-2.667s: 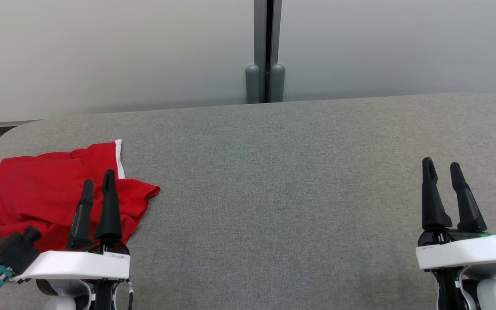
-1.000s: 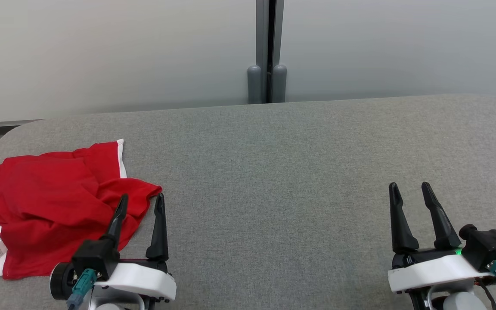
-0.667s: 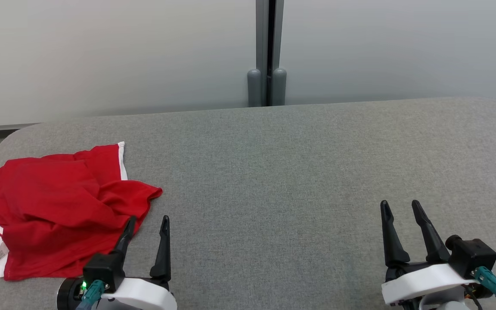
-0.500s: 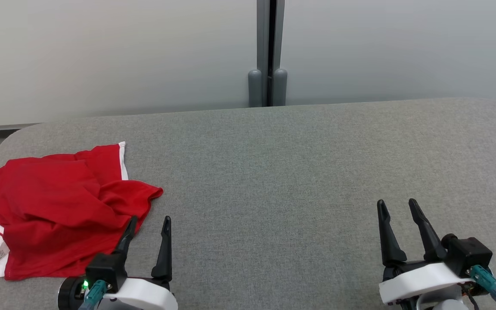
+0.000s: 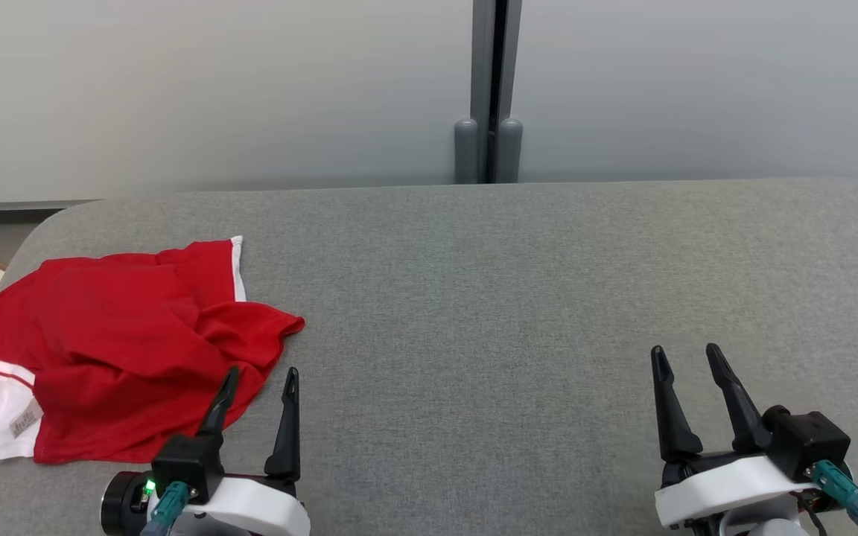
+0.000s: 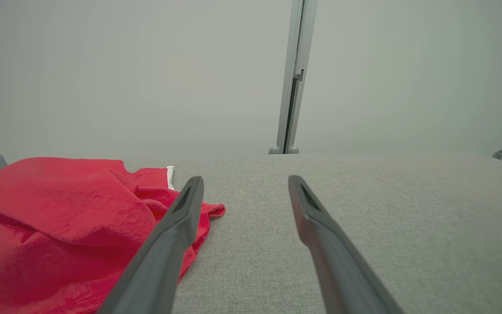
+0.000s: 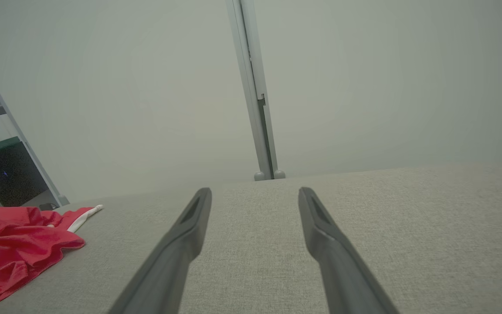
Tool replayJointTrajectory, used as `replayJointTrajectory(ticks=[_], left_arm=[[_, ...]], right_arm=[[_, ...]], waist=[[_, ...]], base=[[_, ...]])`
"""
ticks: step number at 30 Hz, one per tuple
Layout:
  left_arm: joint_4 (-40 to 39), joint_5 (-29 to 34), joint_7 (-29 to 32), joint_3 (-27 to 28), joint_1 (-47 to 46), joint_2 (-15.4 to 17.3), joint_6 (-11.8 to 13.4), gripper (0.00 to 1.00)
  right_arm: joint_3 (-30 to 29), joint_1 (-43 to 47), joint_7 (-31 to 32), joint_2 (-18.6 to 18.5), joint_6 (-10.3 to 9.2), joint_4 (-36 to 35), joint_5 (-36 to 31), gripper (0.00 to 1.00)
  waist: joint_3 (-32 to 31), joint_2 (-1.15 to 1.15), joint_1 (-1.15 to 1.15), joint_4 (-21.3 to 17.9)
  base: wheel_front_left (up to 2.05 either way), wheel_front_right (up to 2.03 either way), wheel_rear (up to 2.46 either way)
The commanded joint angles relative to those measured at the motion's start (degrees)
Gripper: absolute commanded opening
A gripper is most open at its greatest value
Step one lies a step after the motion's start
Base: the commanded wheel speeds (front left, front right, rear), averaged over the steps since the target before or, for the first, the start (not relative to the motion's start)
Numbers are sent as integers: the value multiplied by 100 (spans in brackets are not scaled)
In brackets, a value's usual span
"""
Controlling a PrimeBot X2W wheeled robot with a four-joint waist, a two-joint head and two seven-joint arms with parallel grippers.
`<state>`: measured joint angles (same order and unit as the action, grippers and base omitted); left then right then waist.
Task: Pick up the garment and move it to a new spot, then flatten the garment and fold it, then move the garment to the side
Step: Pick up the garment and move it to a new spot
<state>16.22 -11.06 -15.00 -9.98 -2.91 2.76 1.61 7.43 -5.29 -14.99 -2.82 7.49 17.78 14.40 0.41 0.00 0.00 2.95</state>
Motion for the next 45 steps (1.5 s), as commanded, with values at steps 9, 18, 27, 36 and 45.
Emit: replayJointTrajectory(ticks=[9, 18, 27, 36, 45], left_arm=[[-54, 34, -16, 170, -11, 22, 72, 100], [-79, 34, -16, 298, 96, 22, 32, 100], [-99, 107, -16, 489, 194, 20, 68, 100], [-118, 133, -16, 526, 229, 20, 41, 100], [-167, 33, -16, 612, 188, 20, 80, 100]], right_arm=[[130, 74, -20, -13, 0, 2, 65, 100], [359, 129, -20, -13, 0, 68, 132, 100], [708, 99, -20, -14, 0, 144, 270, 100], [779, 123, -19, -15, 0, 222, 325, 100], [760, 82, -19, -15, 0, 255, 292, 100]], waist=[[-58, 0, 0, 631], [-112, 0, 0, 1402], [-170, 0, 0, 1944], [-197, 0, 0, 2155], [-145, 0, 0, 2098]], base=[[0, 0, 0], [0, 0, 0], [0, 0, 0], [0, 0, 0], [0, 0, 0]])
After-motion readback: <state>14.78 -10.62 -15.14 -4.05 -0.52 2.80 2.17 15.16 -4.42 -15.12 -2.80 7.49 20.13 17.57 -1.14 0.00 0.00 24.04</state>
